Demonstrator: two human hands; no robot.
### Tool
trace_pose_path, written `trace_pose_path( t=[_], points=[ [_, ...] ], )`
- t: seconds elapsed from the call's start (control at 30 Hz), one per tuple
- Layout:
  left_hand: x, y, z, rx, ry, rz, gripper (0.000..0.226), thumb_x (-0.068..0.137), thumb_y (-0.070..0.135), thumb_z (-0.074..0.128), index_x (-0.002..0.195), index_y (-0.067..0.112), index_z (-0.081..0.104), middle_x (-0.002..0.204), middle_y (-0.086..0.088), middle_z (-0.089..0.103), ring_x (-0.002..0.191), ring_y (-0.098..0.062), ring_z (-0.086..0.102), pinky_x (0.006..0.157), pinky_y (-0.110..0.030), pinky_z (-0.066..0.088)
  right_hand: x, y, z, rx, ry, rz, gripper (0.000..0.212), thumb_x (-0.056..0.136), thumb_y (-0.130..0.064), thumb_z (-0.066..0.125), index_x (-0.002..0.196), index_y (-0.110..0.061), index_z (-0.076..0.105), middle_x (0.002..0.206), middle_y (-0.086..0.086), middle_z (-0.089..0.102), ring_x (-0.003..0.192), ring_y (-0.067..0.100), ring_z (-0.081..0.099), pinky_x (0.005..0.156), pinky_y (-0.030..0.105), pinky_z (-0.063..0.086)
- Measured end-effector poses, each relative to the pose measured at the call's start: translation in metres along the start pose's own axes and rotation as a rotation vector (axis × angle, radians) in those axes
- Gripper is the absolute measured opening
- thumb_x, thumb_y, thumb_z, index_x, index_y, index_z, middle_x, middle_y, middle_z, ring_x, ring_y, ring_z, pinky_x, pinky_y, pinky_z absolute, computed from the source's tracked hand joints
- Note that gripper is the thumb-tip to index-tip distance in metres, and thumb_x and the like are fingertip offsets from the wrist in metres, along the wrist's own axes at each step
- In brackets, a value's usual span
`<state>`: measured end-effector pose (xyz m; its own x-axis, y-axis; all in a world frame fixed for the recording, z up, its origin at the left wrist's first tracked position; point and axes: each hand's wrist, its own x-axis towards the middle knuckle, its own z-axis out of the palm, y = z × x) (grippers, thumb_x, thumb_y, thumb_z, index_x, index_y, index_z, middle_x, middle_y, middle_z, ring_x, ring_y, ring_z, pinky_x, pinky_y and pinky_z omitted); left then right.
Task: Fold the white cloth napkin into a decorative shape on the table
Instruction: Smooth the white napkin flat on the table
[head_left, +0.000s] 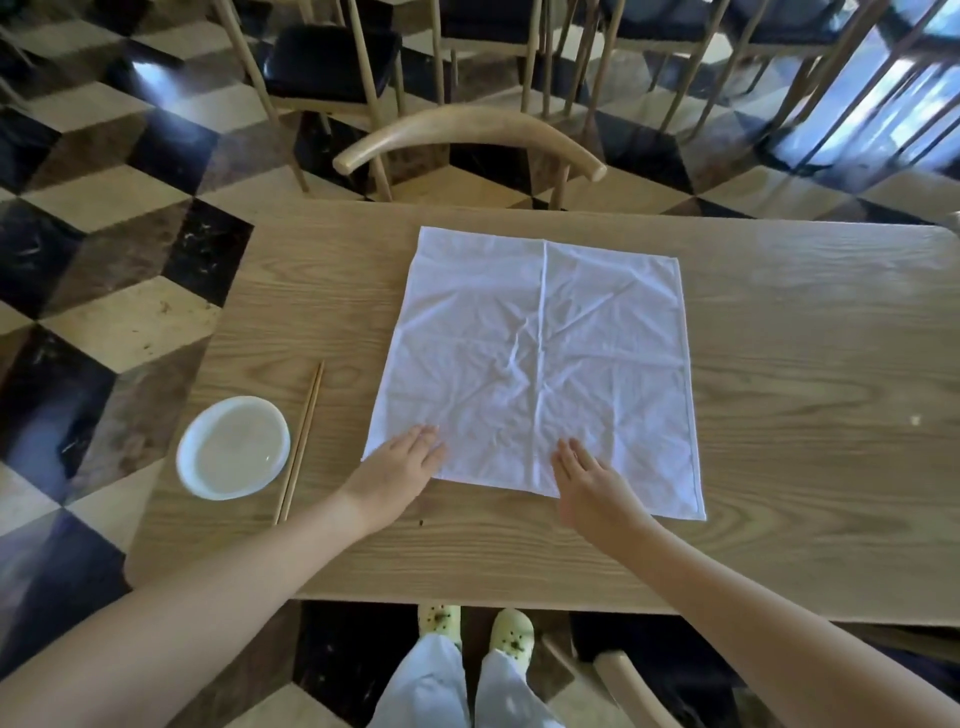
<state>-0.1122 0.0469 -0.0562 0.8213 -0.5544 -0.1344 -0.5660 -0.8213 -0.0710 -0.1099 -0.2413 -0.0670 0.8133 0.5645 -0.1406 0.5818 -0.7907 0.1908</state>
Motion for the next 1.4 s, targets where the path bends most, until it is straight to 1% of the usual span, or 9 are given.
trace_pose_path(
  t=[0.17,0.27,0.4,0.53,0.67,0.73,0.83,1.03,1.4],
  points=[
    [-0.003,-0.006,-0.008,-0.013,0.055,-0.049,0.056,0.030,-0.014,0.083,0.082,0.001,0.072,0.088,-0.016,0.073,0.085,-0.026,0.071,0.050,-0.028,0.058,-0.005,0.005,-0.006,0.011,0.044,-0.062,0.033,0.059,-0.001,0.065,0.091,0.005,0.070,0.094,0.019,0.072,0.089,0.028,0.069,0.051,0.030,0.056],
    [-0.007,-0.005,-0.012,-0.023,0.088,-0.060,0.048,0.031,-0.015,0.082,0.075,0.001,0.072,0.079,-0.014,0.074,0.078,-0.024,0.072,0.050,-0.028,0.057,-0.002,0.010,-0.007,0.109,0.045,-0.053,0.039,0.040,0.005,0.073,0.078,-0.001,0.069,0.084,0.014,0.071,0.081,0.027,0.069,0.049,0.031,0.054],
    [-0.021,0.007,-0.008,-0.080,0.086,-0.080,0.045,0.034,-0.013,0.084,0.074,0.003,0.072,0.082,-0.014,0.074,0.081,-0.023,0.072,0.050,-0.028,0.058,-0.011,0.014,-0.008,0.230,0.077,-0.080,0.024,0.049,0.004,0.071,0.067,-0.010,0.062,0.070,0.003,0.064,0.066,0.022,0.063,0.053,0.031,0.052],
    [-0.019,0.022,-0.025,-0.151,-0.110,-0.087,0.010,0.064,0.009,0.068,0.073,0.005,0.067,0.086,-0.013,0.071,0.082,-0.026,0.068,0.049,-0.029,0.052,-0.023,0.012,-0.013,0.267,0.062,-0.074,0.010,0.058,-0.007,0.069,0.065,-0.012,0.063,0.075,0.003,0.065,0.066,0.022,0.060,0.055,0.031,0.052],
    [0.022,0.016,-0.038,-0.423,0.106,-0.278,0.045,0.076,0.035,0.030,0.082,0.009,0.066,0.079,-0.006,0.067,0.072,-0.028,0.064,0.051,-0.029,0.045,0.018,0.024,-0.028,0.405,0.137,0.191,0.019,0.080,-0.019,0.059,0.093,-0.007,0.065,0.099,0.012,0.067,0.093,0.033,0.063,0.077,0.040,0.053],
    [0.060,0.014,-0.036,-0.441,0.198,-0.294,0.046,0.084,0.029,0.032,0.106,0.008,0.066,0.107,-0.016,0.068,0.098,-0.034,0.065,0.072,-0.043,0.054,0.059,0.024,-0.033,0.497,0.104,0.318,0.039,0.089,-0.022,0.052,0.125,-0.005,0.052,0.133,0.016,0.052,0.125,0.033,0.046,0.101,0.044,0.038],
    [0.119,0.018,-0.020,-0.514,0.128,-0.365,0.049,0.095,0.031,0.026,0.138,0.013,0.041,0.146,-0.011,0.039,0.138,-0.027,0.031,0.111,-0.046,0.022,0.111,0.006,-0.018,0.582,-0.011,0.262,0.053,0.097,-0.027,0.030,0.146,-0.012,0.017,0.156,0.004,0.015,0.144,0.022,0.008,0.117,0.039,0.007],
    [0.139,-0.010,0.027,-0.324,0.139,-0.445,0.058,0.090,0.046,0.023,0.139,0.019,0.040,0.147,-0.001,0.040,0.138,-0.024,0.032,0.111,-0.048,0.010,0.124,0.021,0.020,0.468,0.099,0.212,0.054,0.092,-0.043,0.030,0.142,-0.023,0.032,0.151,-0.003,0.031,0.141,0.021,0.023,0.115,0.039,0.009],
    [0.155,-0.033,0.022,-0.292,0.133,-0.647,0.077,0.081,0.056,0.003,0.147,0.018,0.017,0.156,0.000,0.015,0.144,-0.021,0.010,0.114,-0.047,0.004,0.138,0.155,0.036,0.452,0.027,0.590,0.055,0.096,-0.043,0.018,0.148,-0.025,0.007,0.158,-0.006,0.000,0.144,0.014,-0.006,0.118,0.038,-0.005]
  ],
)
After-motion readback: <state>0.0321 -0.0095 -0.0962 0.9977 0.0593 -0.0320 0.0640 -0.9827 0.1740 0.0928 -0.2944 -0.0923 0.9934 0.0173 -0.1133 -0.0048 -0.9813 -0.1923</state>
